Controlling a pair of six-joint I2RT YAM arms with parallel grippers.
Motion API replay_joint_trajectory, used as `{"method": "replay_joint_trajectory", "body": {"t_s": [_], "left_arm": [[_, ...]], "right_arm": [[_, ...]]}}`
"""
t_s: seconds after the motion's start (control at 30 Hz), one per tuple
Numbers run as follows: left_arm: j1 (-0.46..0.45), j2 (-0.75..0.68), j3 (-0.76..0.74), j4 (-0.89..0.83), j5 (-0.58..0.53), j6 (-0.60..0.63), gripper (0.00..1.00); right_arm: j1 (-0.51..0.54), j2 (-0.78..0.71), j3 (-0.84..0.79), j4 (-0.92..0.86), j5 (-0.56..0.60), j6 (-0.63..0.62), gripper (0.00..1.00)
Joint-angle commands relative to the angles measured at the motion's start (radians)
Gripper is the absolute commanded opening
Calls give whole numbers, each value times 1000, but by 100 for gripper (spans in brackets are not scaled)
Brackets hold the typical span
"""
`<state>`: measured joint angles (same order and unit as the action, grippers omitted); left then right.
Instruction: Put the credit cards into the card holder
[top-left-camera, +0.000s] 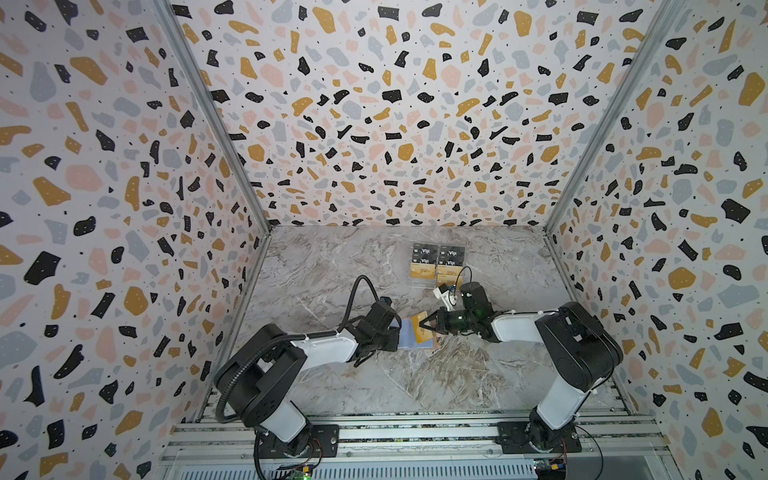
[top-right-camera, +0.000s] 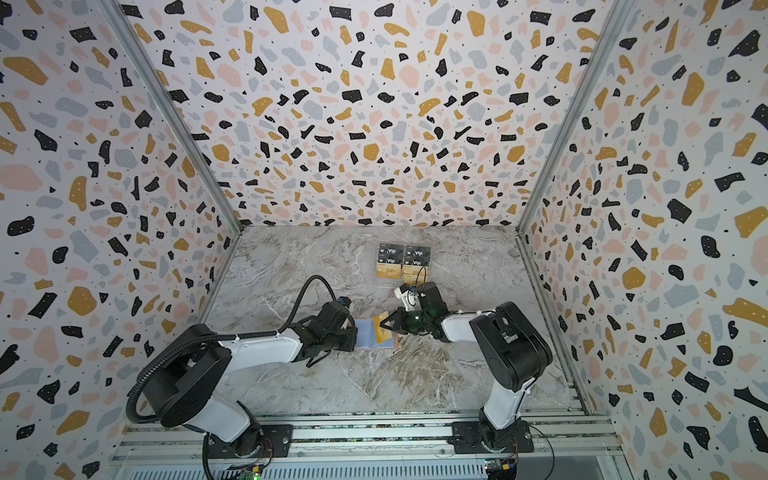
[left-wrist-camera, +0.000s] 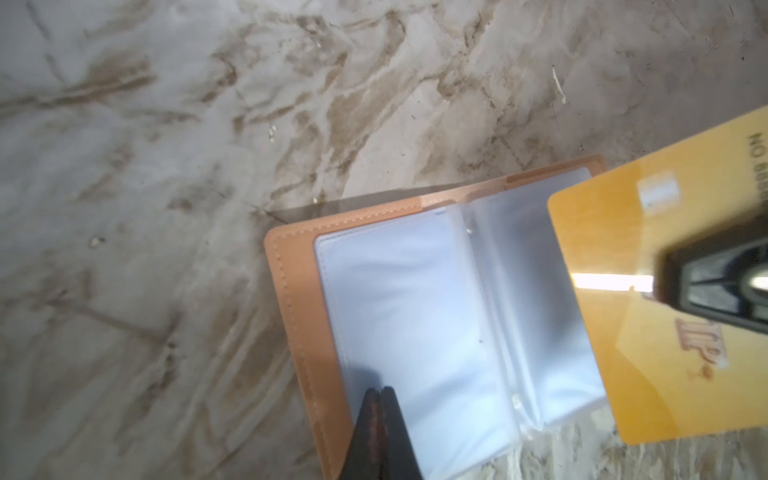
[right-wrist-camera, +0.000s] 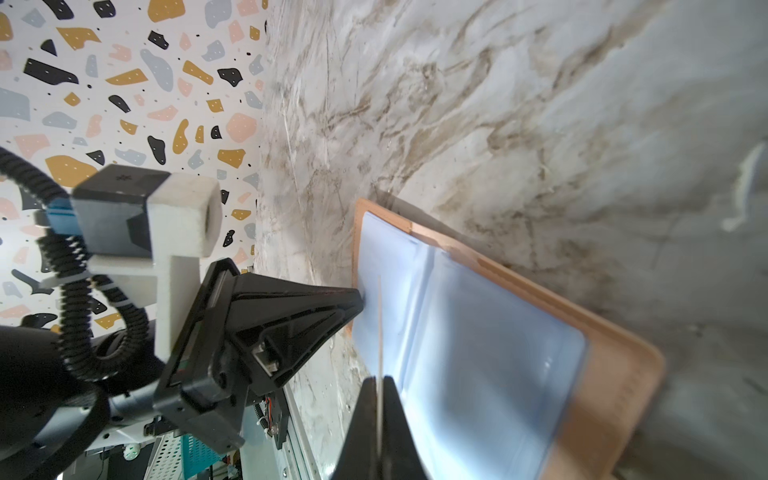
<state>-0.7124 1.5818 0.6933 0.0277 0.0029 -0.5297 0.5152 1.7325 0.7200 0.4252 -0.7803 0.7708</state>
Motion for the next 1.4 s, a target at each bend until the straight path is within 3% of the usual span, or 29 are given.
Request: {"method": "replay_joint_trajectory", "body": {"t_s": [0.0,0.43,1.37], "left_arm": [[16,41,44,-60,24,67,0],[18,34,30,-44,52,27,0],[18,14,4,-14,71,-1,0]], "right_arm": [[2,2,28,-10,-32,-16,0],[4,54,-36,96,-45,74,0],[23,82,-93,164,-46,140,0]]}}
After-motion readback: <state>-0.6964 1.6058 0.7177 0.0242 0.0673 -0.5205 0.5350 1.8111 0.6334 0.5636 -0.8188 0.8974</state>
